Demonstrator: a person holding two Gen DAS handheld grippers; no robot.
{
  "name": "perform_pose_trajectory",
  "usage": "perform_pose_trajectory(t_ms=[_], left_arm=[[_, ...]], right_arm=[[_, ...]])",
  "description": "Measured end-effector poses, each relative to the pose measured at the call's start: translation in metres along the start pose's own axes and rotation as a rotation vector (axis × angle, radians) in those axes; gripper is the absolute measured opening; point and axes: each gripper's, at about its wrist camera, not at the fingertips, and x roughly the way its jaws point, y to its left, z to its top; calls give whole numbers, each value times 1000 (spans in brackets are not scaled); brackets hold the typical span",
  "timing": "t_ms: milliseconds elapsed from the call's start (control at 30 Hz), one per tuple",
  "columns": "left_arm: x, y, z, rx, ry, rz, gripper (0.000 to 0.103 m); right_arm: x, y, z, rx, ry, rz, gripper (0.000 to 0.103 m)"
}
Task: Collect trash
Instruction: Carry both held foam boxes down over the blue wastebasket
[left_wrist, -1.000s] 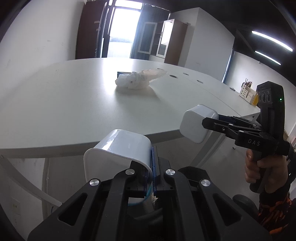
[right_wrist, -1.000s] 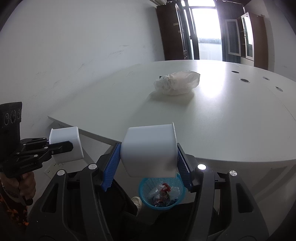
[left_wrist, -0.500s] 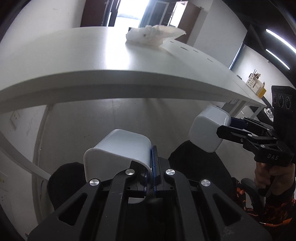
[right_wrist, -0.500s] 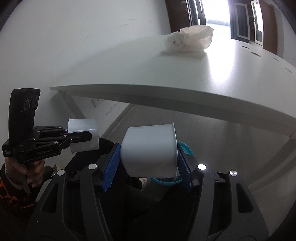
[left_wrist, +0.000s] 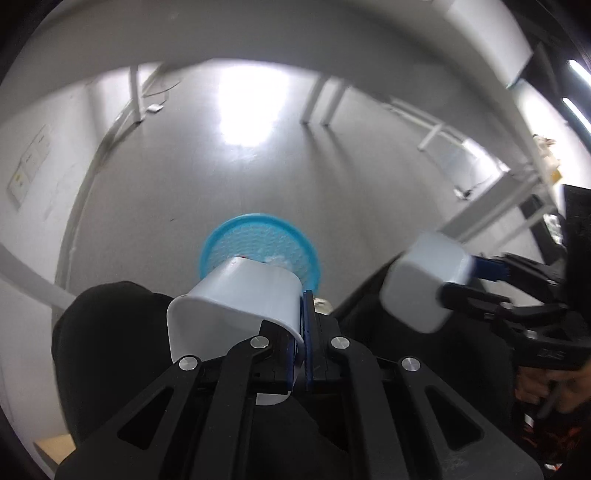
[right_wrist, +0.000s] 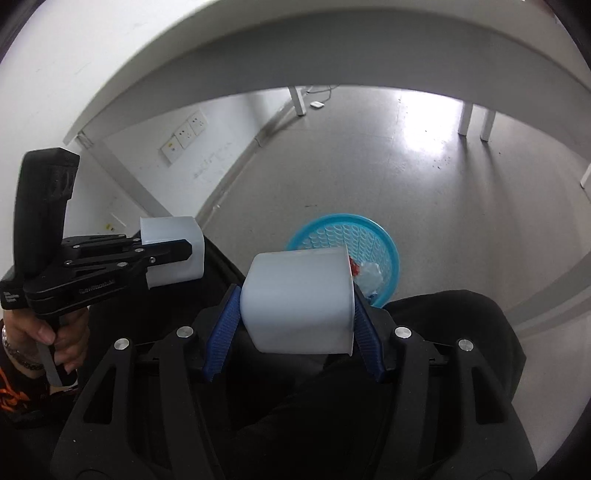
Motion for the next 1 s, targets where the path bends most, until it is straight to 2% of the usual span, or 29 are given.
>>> perform_pose_trajectory(t_ms=[67,133,267,333,400,467,833,1000], left_arm=[[19,5,2,-20,44,80,3],[24,7,7,-42,45,56,3],[41,2,15,-13,44,87,3],[51,3,16,-15,59,90,3],[61,4,17,-24,88,81,3],[68,6,18,-38,107,79,3],[95,24,27,-146,125,40,3],[112,36,33,-203,161,15,3]], right_arm=[[12,-6,1,19,21,4,55],[26,-9,3,26,48,-10,55],[55,-15,6,50,111,-11,55],[70,-15,15,40,130,-45,55],[83,-15,19,30,146,-72,55],[93,-19,24,44,165,-64,55],[145,-34,45,49,238,-92,55],[172,-46,54,82,283,-120,55]])
